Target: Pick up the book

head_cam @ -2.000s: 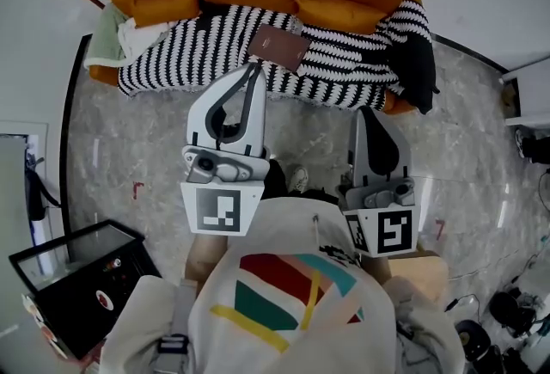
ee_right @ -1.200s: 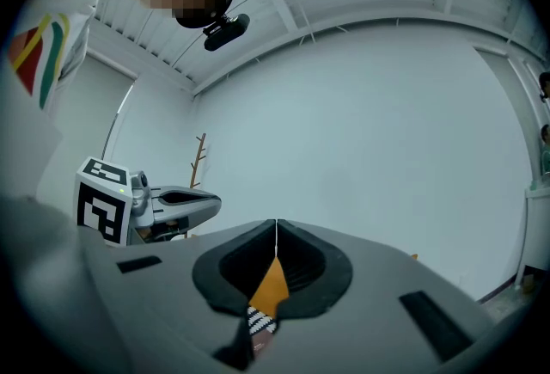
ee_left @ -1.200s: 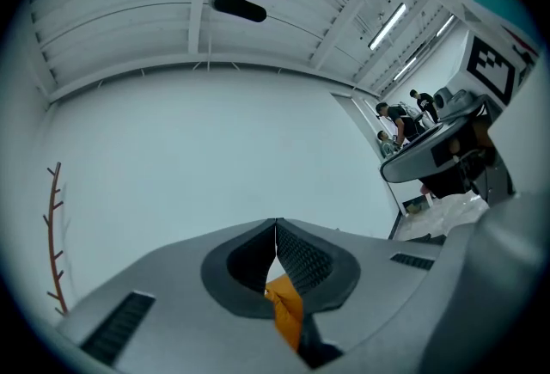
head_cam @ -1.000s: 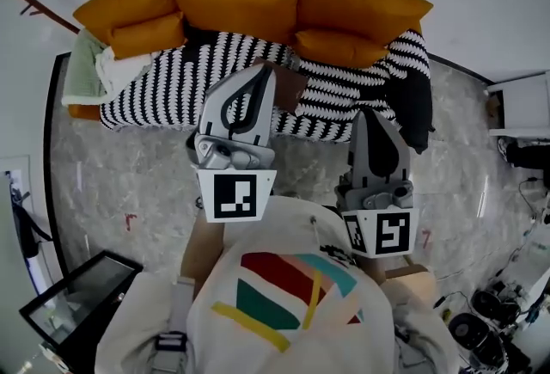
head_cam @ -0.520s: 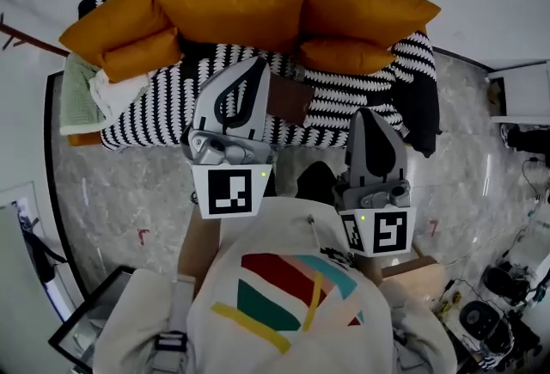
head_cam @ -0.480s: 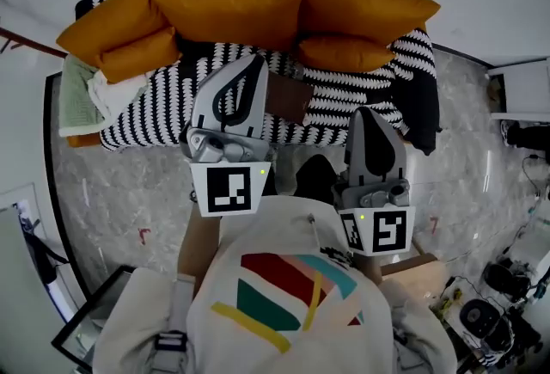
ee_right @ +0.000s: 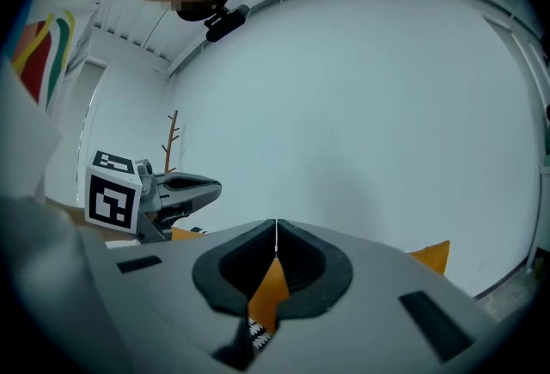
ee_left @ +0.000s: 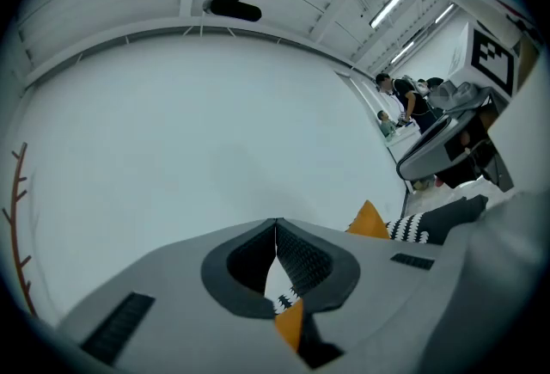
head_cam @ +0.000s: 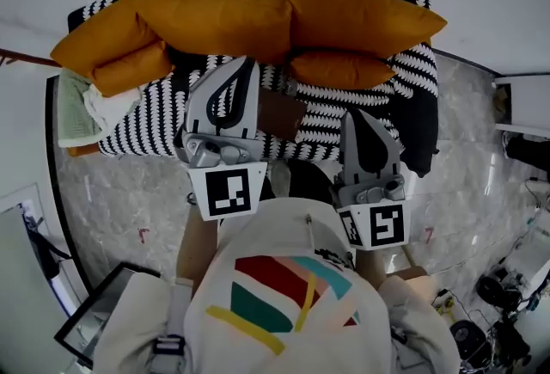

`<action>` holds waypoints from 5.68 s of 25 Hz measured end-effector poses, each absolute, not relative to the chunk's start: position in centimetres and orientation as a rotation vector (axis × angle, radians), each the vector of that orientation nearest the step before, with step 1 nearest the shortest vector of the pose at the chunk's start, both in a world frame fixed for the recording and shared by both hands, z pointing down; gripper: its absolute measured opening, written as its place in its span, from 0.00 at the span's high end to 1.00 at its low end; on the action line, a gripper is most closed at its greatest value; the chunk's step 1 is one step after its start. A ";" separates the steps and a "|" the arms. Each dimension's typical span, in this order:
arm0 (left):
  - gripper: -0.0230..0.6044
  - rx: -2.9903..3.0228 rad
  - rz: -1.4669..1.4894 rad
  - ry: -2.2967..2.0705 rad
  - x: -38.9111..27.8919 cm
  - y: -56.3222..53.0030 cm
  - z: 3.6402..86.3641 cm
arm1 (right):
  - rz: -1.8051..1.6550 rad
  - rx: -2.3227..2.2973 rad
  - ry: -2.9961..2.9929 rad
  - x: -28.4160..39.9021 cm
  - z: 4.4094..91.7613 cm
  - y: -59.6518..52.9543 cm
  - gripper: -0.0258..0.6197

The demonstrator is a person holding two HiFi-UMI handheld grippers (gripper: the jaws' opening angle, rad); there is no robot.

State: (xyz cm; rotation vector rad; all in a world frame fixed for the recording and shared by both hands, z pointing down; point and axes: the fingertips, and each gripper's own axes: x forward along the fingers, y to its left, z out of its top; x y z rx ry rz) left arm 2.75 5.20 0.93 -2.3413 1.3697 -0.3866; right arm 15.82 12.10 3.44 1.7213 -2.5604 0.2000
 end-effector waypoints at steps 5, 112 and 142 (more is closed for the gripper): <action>0.95 -2.279 -0.475 1.355 4.7 0.7 2.1 | 0.323 1.585 -2.653 17.0 5.8 8.2 0.94; 0.95 -2.193 -0.383 1.845 -14.2 -5.0 12.2 | 0.874 0.792 -2.561 -10.0 25.0 -6.6 0.72; 0.95 -1.982 -0.009 1.207 1.7 2.3 -16.7 | 0.094 1.669 -2.872 9.3 -9.2 2.7 0.72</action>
